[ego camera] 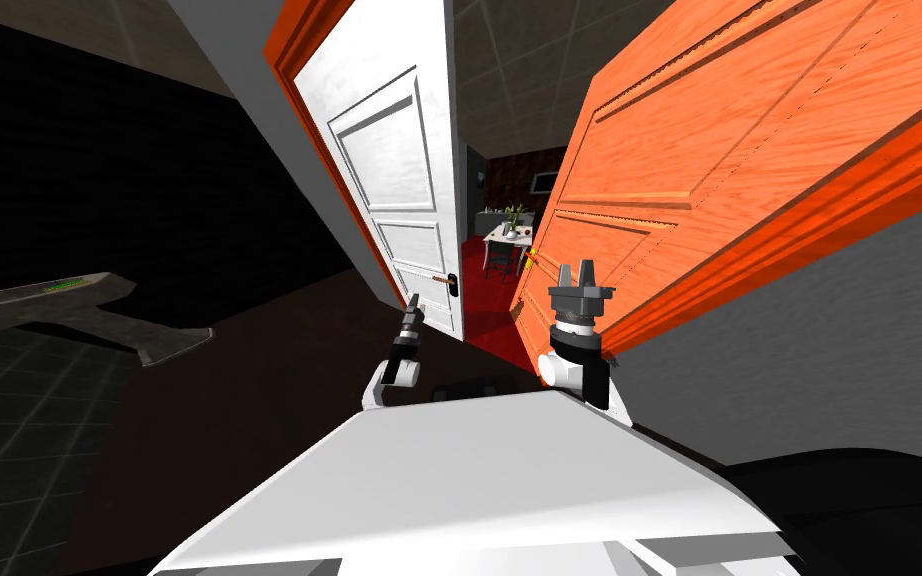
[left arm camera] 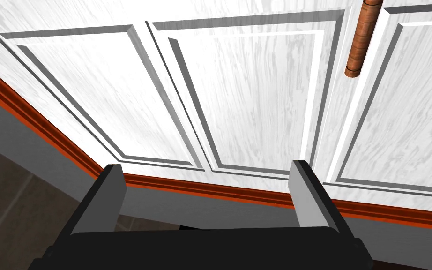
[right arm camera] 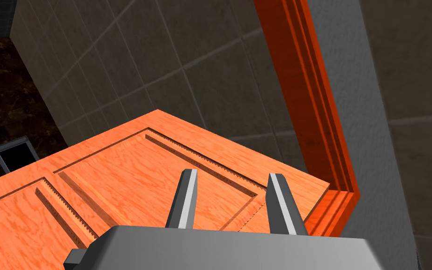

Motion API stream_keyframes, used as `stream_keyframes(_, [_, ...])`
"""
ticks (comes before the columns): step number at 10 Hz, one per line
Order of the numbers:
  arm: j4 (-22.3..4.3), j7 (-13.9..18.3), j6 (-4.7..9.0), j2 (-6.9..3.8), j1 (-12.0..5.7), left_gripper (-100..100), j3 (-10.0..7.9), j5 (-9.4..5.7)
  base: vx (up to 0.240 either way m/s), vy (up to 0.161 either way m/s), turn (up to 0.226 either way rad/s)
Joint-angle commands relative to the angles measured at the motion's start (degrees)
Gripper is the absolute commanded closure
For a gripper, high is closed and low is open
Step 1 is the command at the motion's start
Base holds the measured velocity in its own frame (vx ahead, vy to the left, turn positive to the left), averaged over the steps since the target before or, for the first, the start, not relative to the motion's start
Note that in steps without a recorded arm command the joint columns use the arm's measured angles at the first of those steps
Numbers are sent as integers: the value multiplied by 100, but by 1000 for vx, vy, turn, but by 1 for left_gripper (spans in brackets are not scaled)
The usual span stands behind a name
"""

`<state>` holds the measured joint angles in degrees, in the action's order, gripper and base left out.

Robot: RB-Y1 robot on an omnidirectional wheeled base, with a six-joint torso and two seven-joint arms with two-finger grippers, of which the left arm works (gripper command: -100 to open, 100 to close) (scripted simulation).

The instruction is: Push the door open

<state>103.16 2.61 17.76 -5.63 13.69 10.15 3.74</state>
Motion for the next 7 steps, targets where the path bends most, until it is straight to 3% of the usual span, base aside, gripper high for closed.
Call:
stream_keyframes(1, [-240,39,-24,-10,-124,-100,86,-22,82,110,-99])
stream_keyframes(7, [-1023,172,-100,-42,-517,-100,389,-98,75,96,-96])
